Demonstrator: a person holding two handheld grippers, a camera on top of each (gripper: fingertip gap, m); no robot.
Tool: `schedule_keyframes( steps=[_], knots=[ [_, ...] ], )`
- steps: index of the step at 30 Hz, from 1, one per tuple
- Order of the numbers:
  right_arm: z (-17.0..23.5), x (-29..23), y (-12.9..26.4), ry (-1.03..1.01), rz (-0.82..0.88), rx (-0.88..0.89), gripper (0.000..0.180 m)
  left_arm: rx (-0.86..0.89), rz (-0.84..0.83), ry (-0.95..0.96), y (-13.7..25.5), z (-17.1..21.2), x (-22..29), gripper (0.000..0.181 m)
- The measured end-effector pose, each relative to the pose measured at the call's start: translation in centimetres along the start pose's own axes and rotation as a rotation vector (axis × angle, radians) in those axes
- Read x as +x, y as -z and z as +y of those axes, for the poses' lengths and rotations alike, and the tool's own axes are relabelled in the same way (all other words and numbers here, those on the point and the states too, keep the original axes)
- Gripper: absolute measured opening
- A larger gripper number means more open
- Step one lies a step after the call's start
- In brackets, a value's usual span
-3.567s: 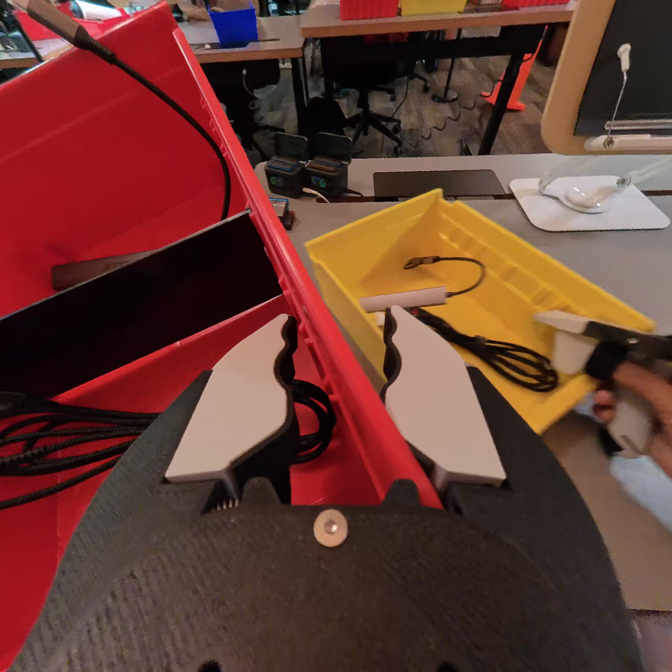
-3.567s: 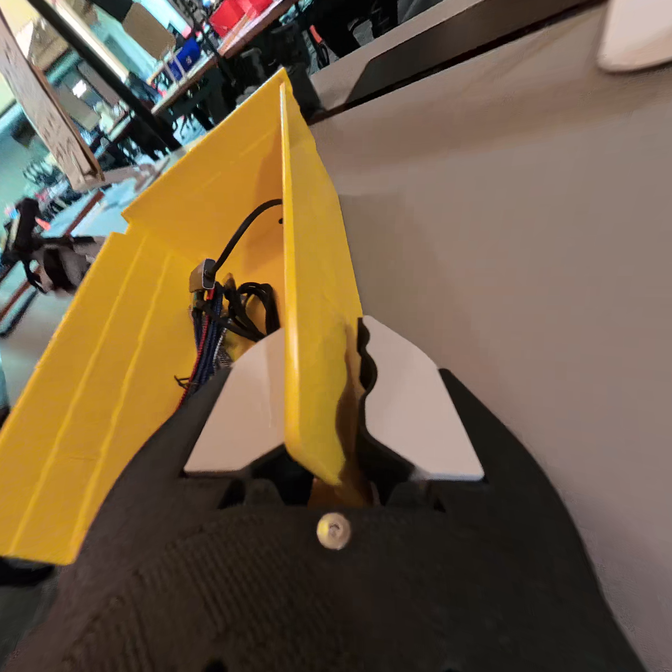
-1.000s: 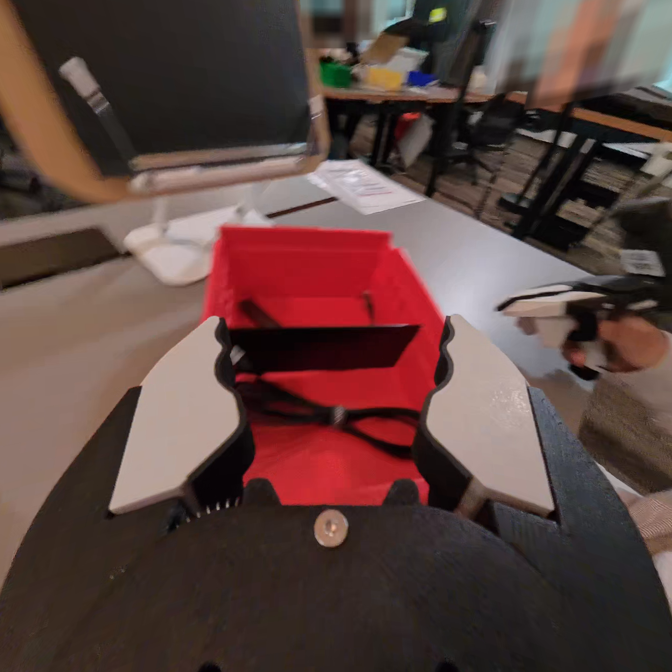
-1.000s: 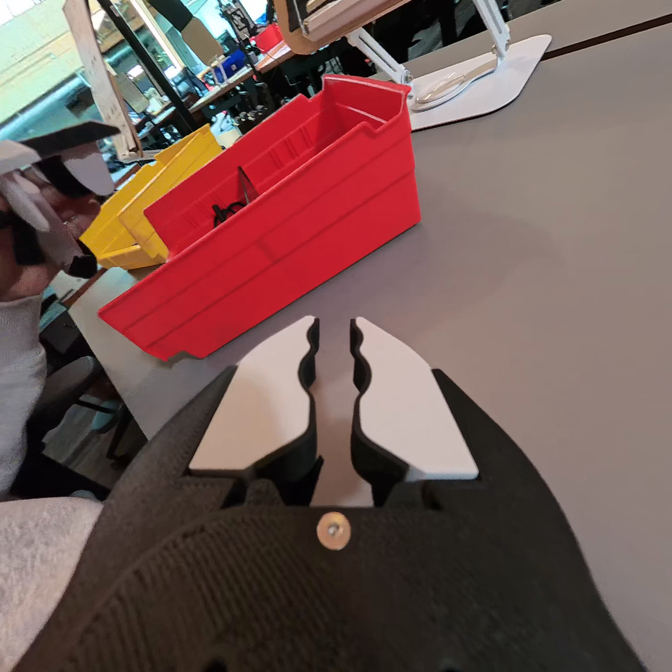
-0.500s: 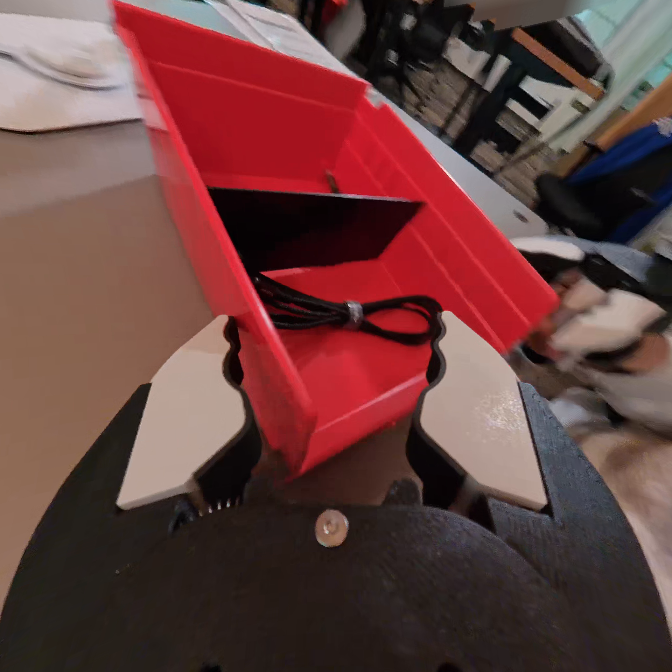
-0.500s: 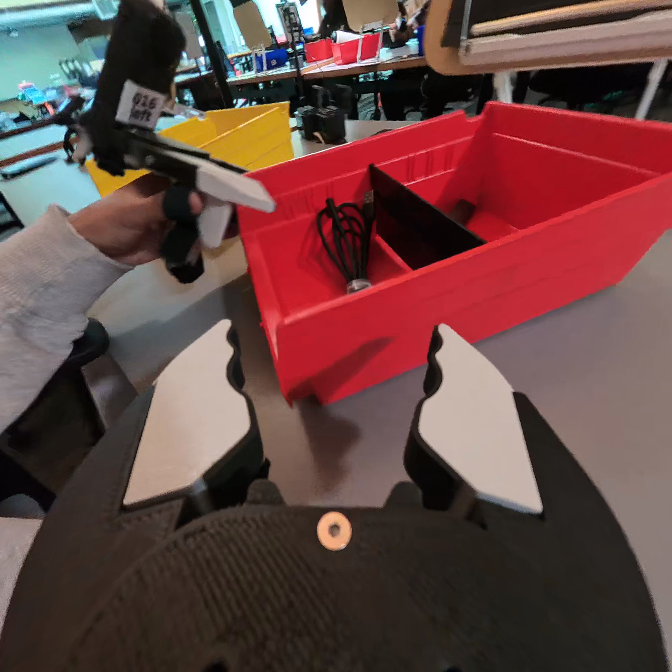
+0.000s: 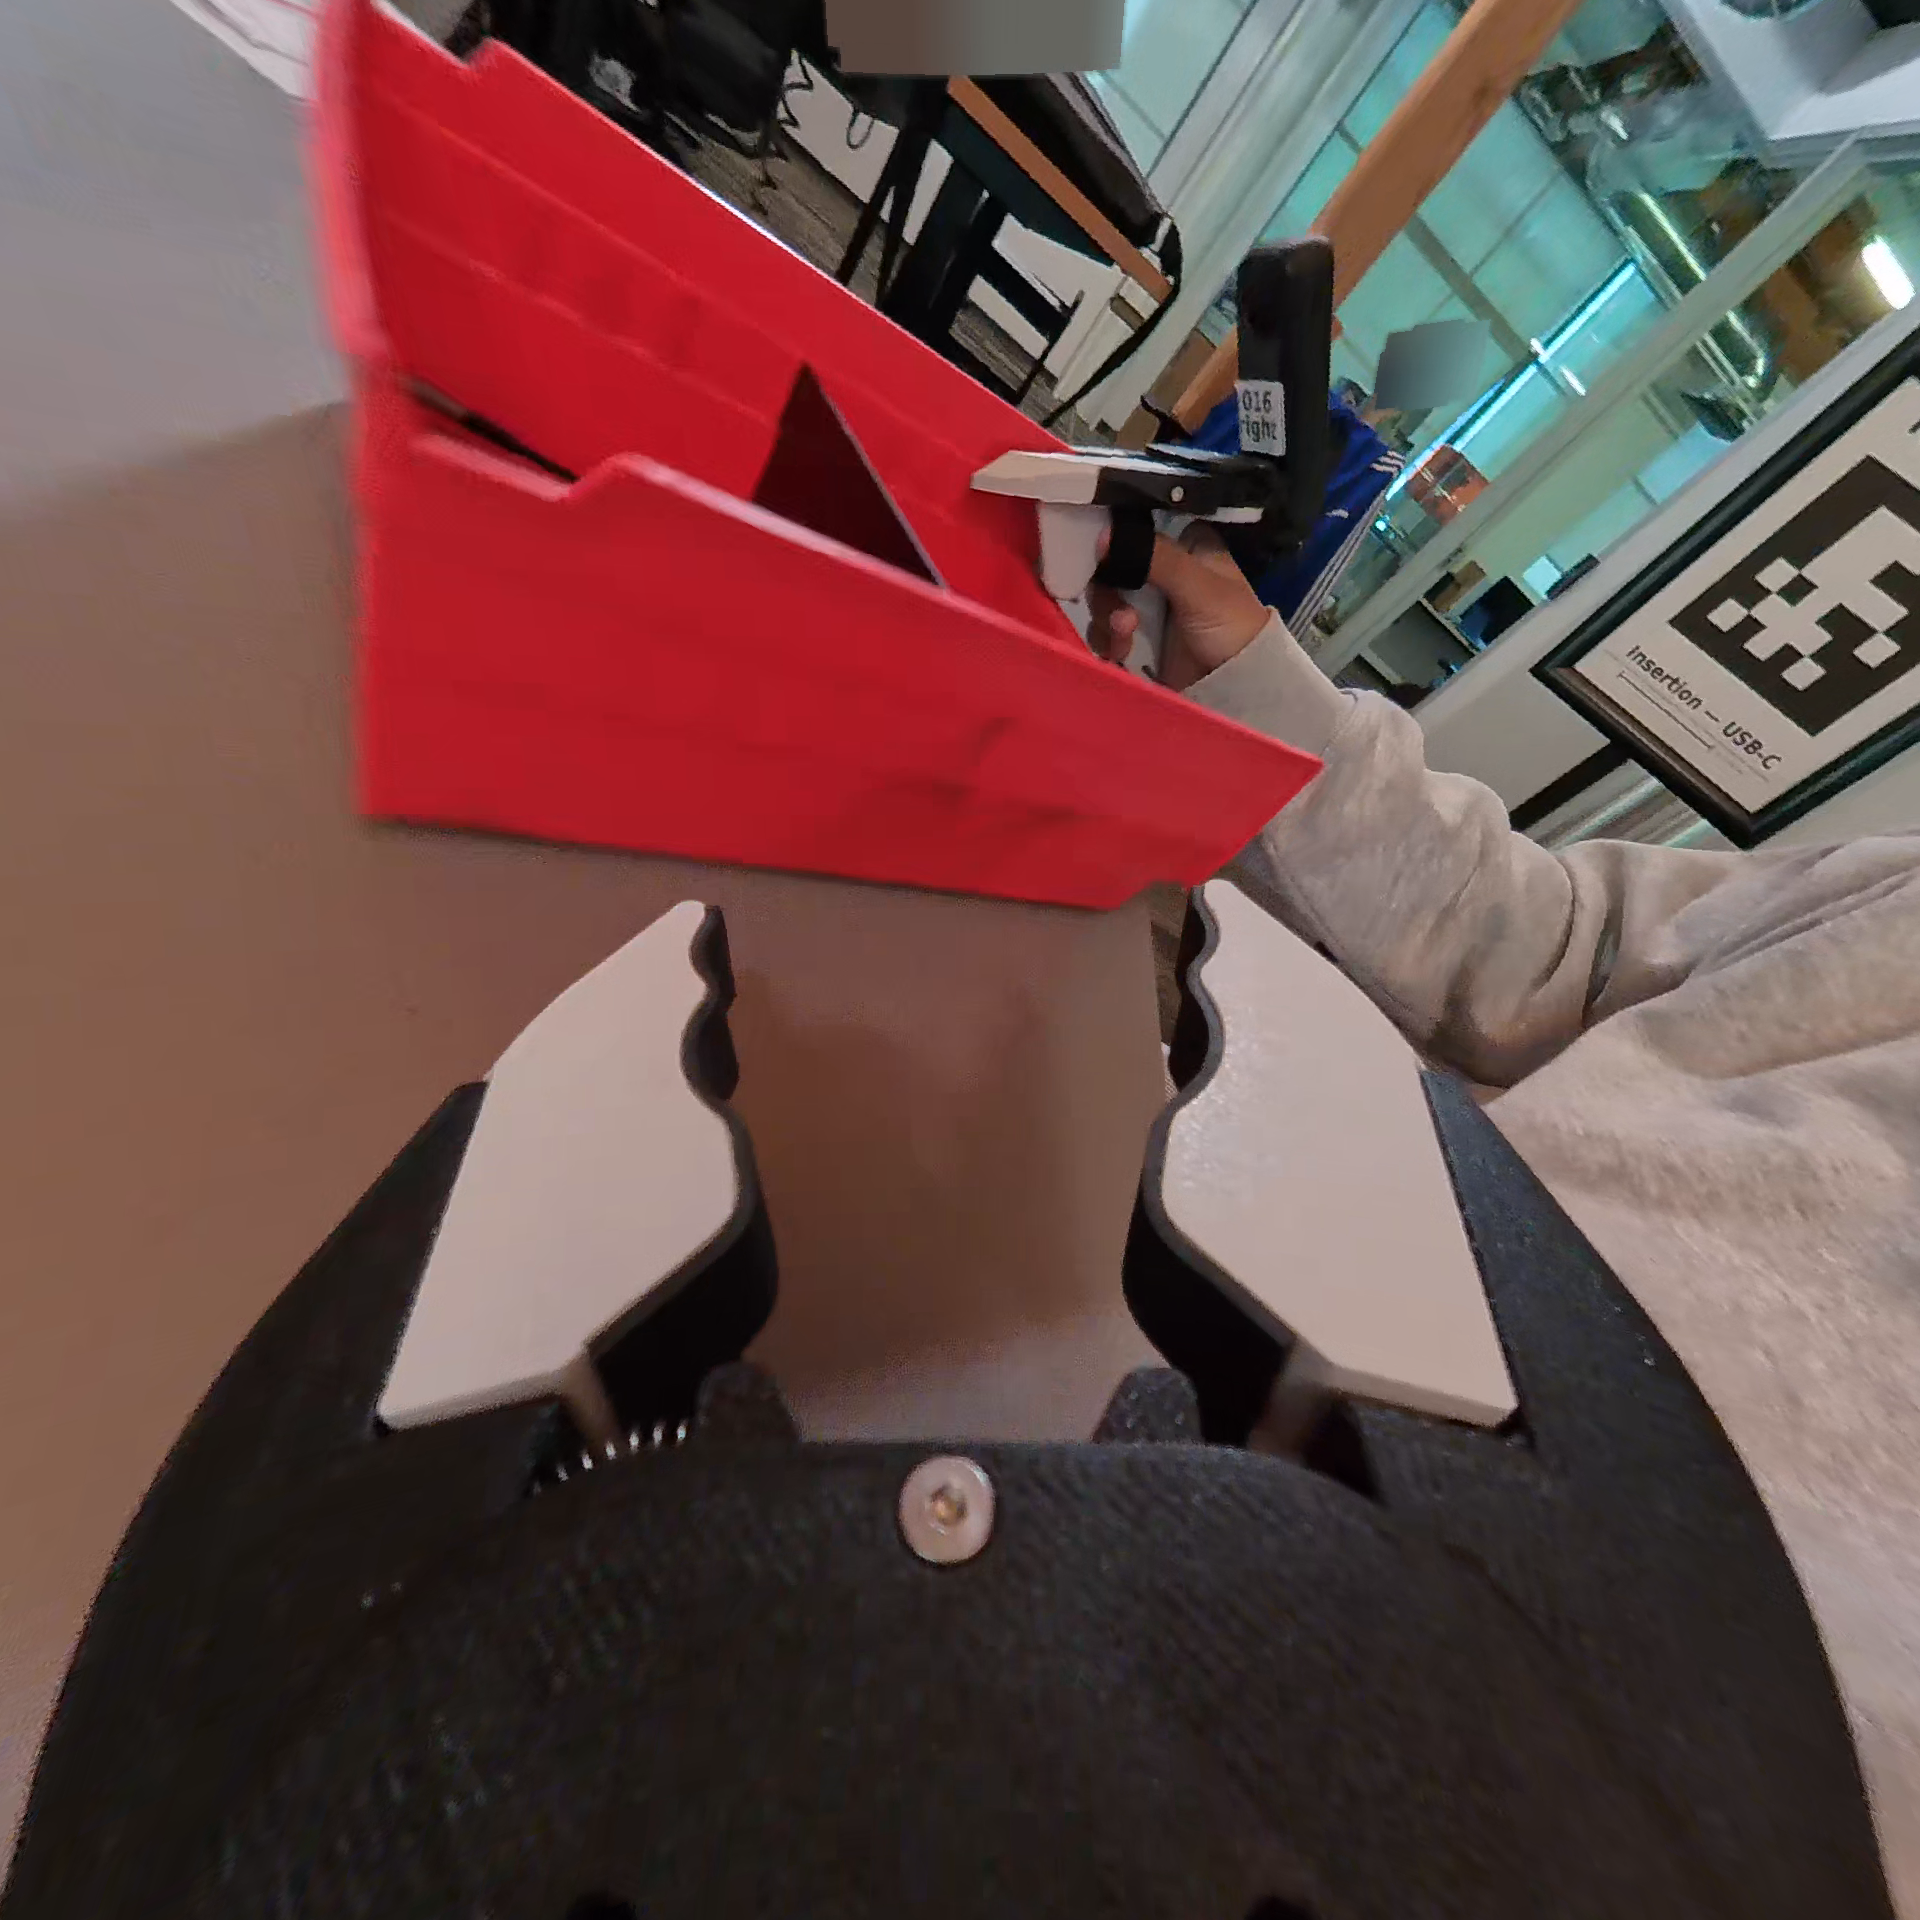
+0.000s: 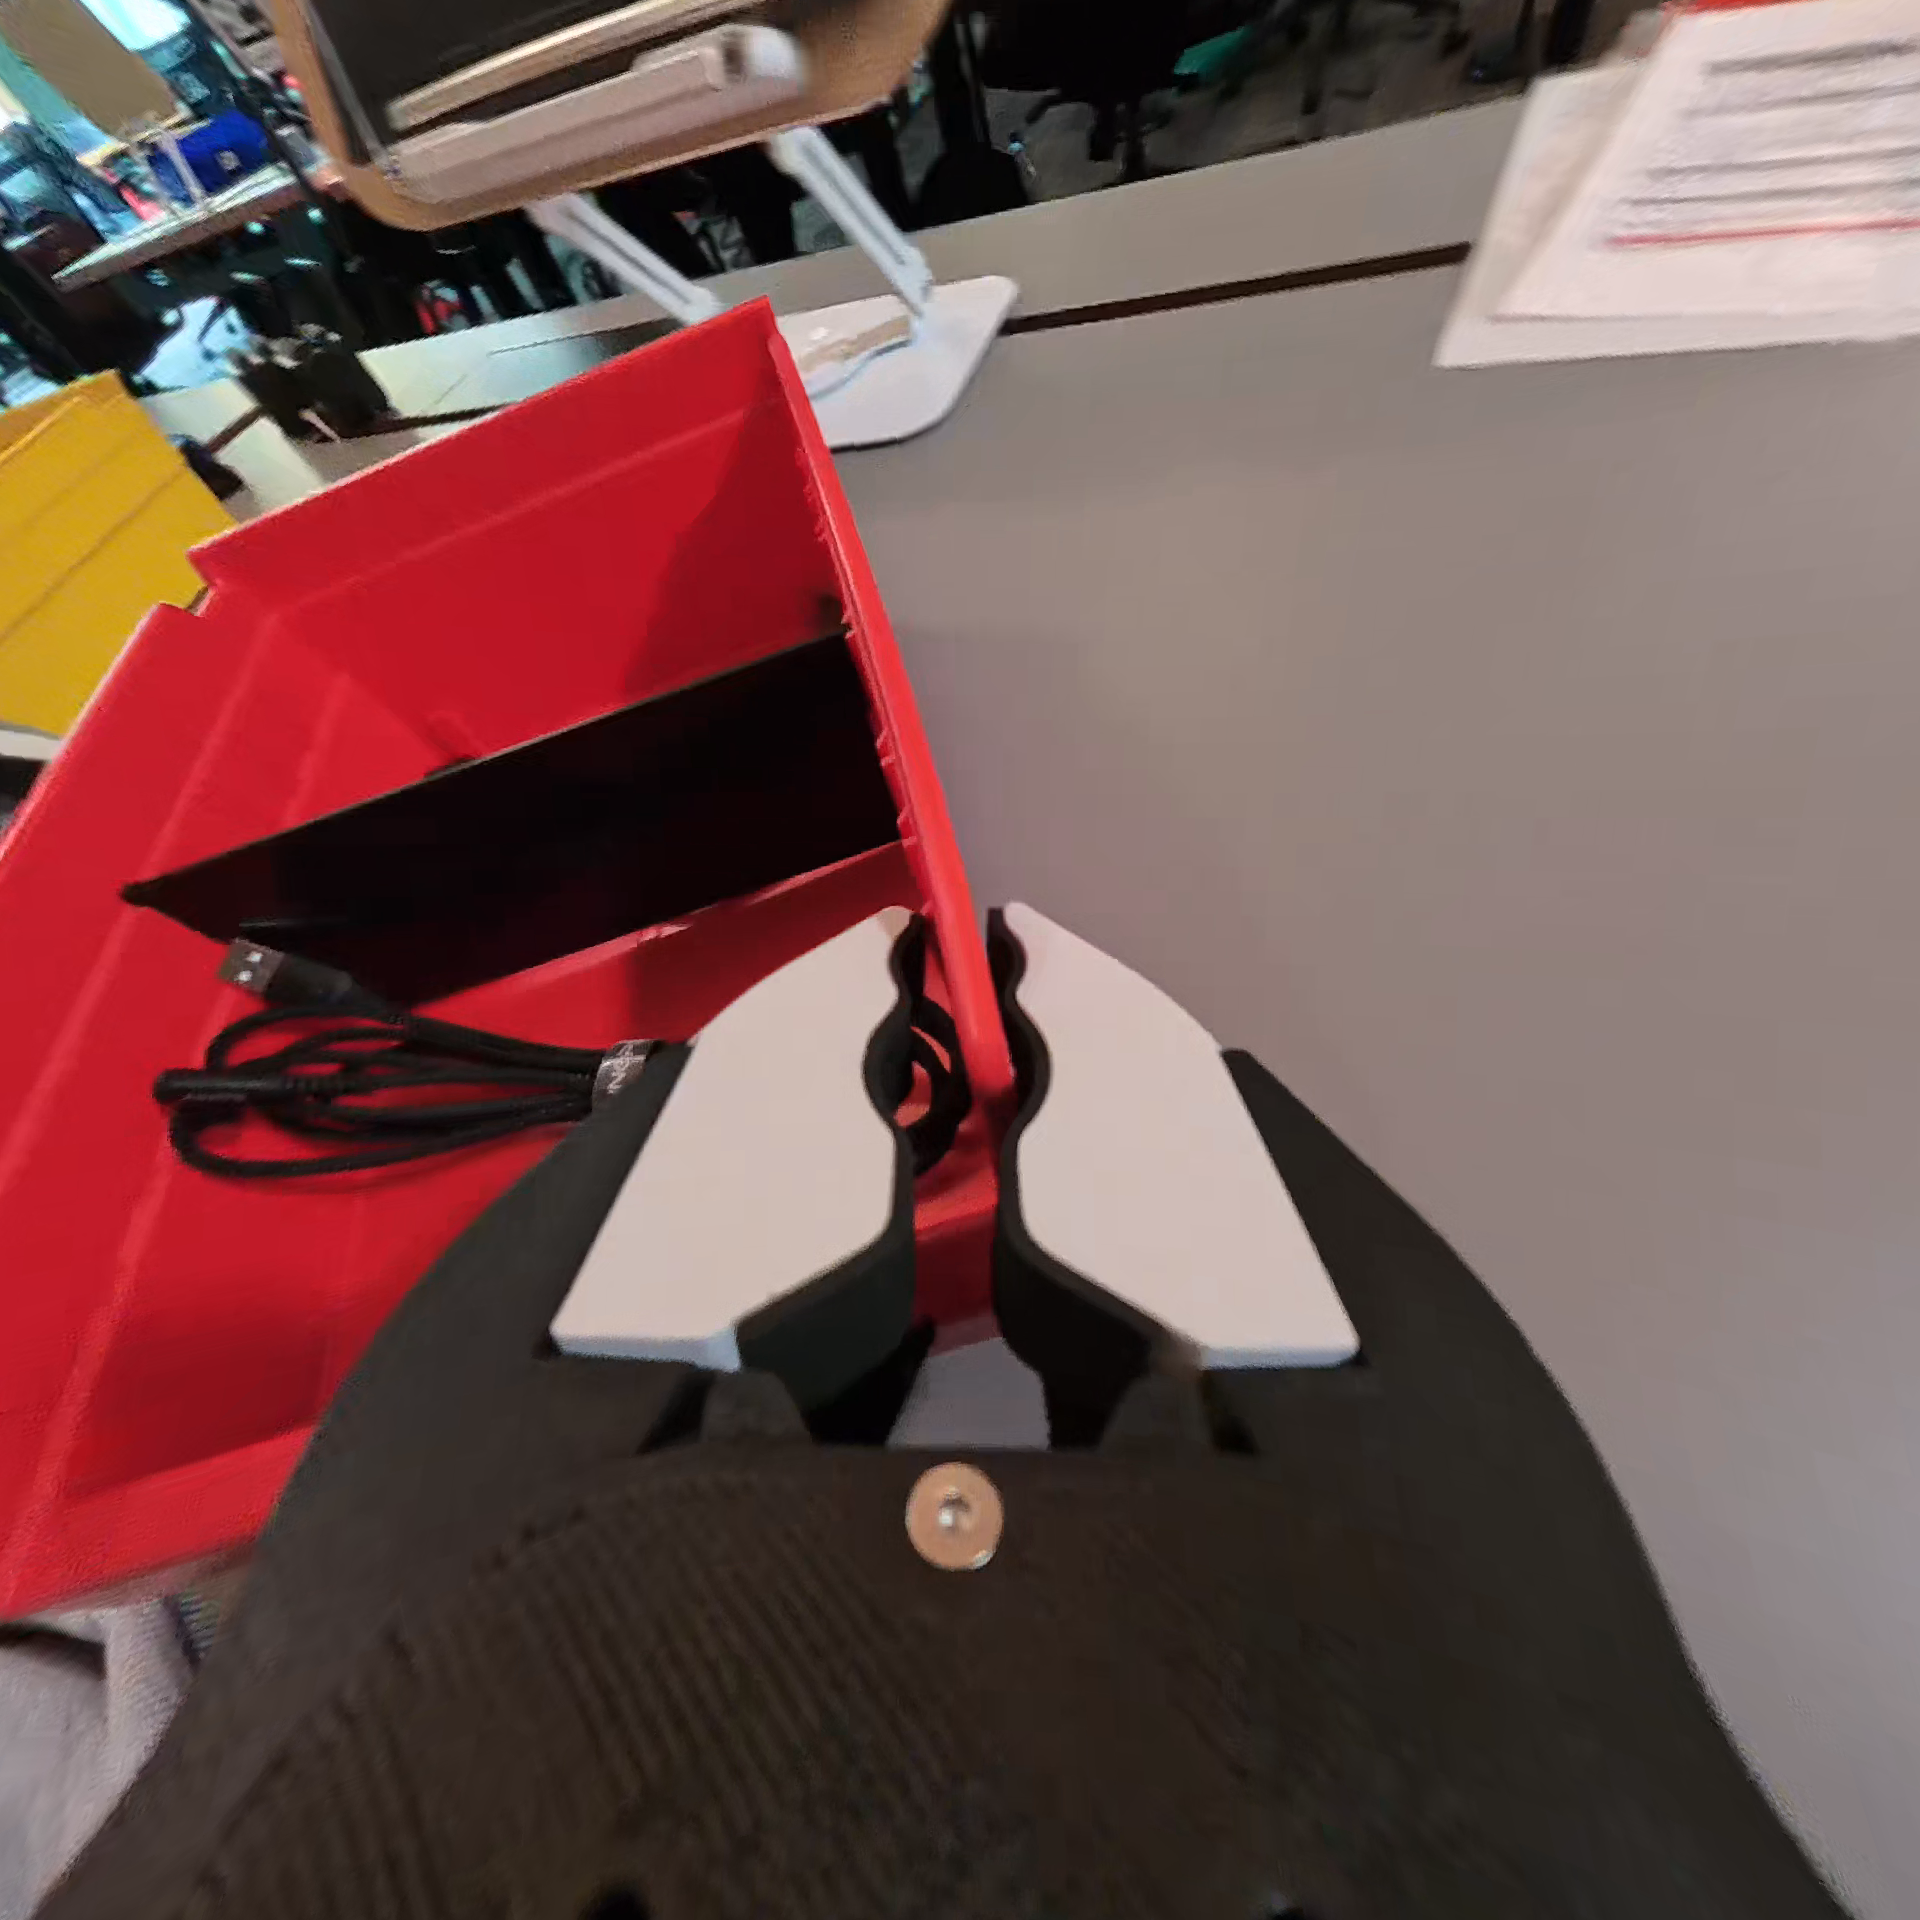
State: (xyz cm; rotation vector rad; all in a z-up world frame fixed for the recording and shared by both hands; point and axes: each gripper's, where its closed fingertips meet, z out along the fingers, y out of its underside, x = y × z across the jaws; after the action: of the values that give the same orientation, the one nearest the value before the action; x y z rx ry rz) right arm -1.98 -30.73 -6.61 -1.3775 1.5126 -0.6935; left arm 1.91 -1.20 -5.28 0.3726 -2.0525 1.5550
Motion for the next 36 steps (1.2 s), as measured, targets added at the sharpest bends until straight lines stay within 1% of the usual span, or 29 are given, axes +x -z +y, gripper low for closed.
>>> schedule_keyframes(
  steps=[1,5,7,10,13,17,21,26,31,36],
  knots=[
    [-0.1,1.5,0.8,-0.014,0.024,0.009,0.012,0.009,-0.008,0.003,0.2,0.0,-0.3,0.085],
    [-0.7,6.3,4.1,-0.012,0.126,0.051,0.006,0.026,-0.025,0.023,0.8,0.0,-1.0,0.084],
    [-0.7,9.0,5.5,-0.036,0.202,0.069,0.006,0.025,-0.031,0.023,0.8,0.0,-1.2,0.084],
    [-0.9,12.4,7.5,-0.120,0.269,0.126,0.006,0.018,-0.044,0.010,0.8,0.1,-1.3,0.082],
    [-0.9,14.6,8.8,-0.167,0.312,0.164,0.005,0.016,-0.054,0.005,0.8,0.1,-1.5,0.082],
    [-1.0,15.4,9.2,-0.154,0.341,0.168,0.005,0.014,-0.056,0.014,0.7,0.3,-1.6,0.082],
    [-1.1,15.7,9.0,-0.185,0.343,0.191,0.005,0.000,-0.073,0.004,0.7,0.5,-1.8,0.080],
    [-1.1,15.8,9.0,-0.192,0.347,0.199,0.006,0.014,-0.125,-0.064,1.1,0.0,-2.2,0.074],
    [-1.2,15.5,8.7,-0.212,0.351,0.218,0.006,0.039,-0.142,-0.050,1.5,-0.3,-2.7,0.074],
    [-1.3,15.5,8.4,-0.206,0.362,0.215,0.006,0.006,-0.162,-0.052,1.3,0.3,-3.1,0.074]
  ],
)
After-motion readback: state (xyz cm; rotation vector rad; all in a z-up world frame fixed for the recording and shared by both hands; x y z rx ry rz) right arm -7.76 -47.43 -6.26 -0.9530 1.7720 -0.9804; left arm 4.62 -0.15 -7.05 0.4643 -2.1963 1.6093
